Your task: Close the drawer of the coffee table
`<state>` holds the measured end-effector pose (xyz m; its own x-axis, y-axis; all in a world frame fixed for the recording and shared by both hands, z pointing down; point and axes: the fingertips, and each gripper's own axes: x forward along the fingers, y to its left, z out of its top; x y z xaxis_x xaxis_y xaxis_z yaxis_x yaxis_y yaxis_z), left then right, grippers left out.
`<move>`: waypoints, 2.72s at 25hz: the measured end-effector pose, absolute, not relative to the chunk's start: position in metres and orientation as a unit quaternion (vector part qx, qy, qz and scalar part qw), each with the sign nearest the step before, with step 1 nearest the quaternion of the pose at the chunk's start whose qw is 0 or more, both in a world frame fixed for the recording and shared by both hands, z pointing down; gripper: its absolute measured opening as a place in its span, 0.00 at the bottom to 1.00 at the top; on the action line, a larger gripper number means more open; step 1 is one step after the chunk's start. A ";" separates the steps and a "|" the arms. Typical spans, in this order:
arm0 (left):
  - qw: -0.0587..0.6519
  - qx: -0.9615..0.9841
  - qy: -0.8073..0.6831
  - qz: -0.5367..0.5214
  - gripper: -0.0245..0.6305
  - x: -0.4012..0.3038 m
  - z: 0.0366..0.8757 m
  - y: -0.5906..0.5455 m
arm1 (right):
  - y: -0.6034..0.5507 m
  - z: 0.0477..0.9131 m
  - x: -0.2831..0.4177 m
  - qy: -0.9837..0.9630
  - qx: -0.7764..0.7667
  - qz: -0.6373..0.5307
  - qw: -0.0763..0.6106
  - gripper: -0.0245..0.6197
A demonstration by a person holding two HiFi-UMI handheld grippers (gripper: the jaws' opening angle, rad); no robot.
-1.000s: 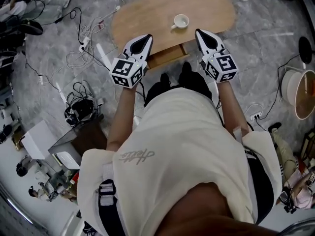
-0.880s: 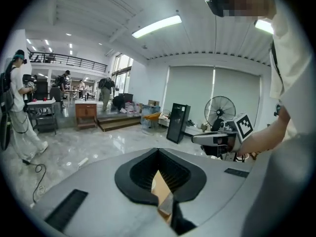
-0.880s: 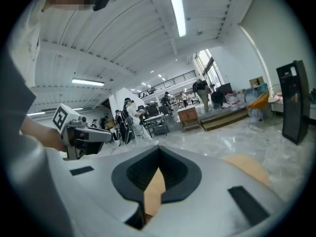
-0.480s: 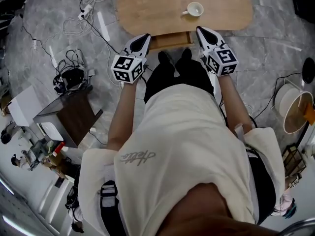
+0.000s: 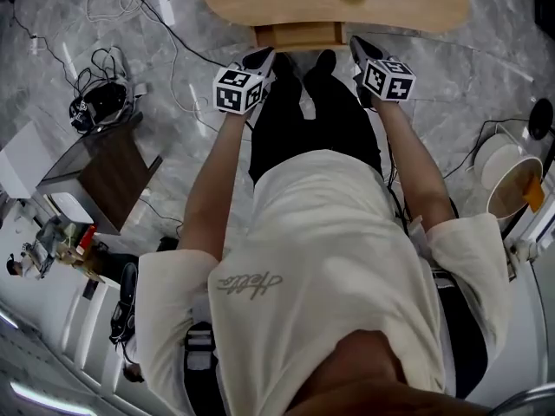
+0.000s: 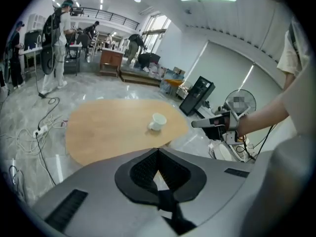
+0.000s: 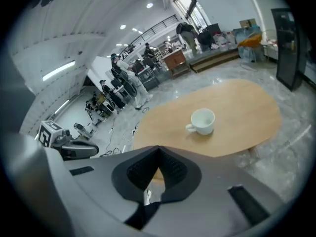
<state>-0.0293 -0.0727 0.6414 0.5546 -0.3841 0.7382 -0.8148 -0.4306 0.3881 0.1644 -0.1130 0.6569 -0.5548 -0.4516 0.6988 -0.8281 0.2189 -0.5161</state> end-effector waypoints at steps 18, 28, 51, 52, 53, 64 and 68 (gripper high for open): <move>0.553 0.671 -0.322 0.373 0.04 -0.075 0.882 0.024 | 0.004 0.874 0.184 -0.665 0.317 0.561 0.378 0.03; 0.583 0.648 -0.316 0.374 0.04 -0.069 0.959 0.041 | -0.020 0.949 0.153 -0.686 0.274 0.566 0.367 0.03; 0.587 0.622 -0.340 0.390 0.04 -0.074 1.063 0.017 | -0.022 1.047 0.126 -0.632 0.291 0.601 0.394 0.03; 0.588 0.620 -0.341 0.392 0.04 -0.075 1.065 0.016 | -0.022 1.050 0.125 -0.629 0.296 0.603 0.392 0.03; 0.589 0.618 -0.344 0.390 0.04 -0.075 1.067 0.015 | -0.022 1.052 0.125 -0.627 0.300 0.603 0.391 0.03; 0.617 0.598 -0.365 0.360 0.04 -0.075 1.074 0.005 | -0.022 1.058 0.109 -0.600 0.341 0.588 0.421 0.03; 0.625 0.597 -0.360 0.352 0.04 -0.072 1.073 0.002 | -0.027 1.056 0.115 -0.621 0.362 0.557 0.415 0.03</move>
<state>-0.0723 0.0020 1.0734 0.4936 0.0095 0.8696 -0.8692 0.0394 0.4929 0.1148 -0.0267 1.0559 -0.3922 0.0134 0.9198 -0.9131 0.1158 -0.3910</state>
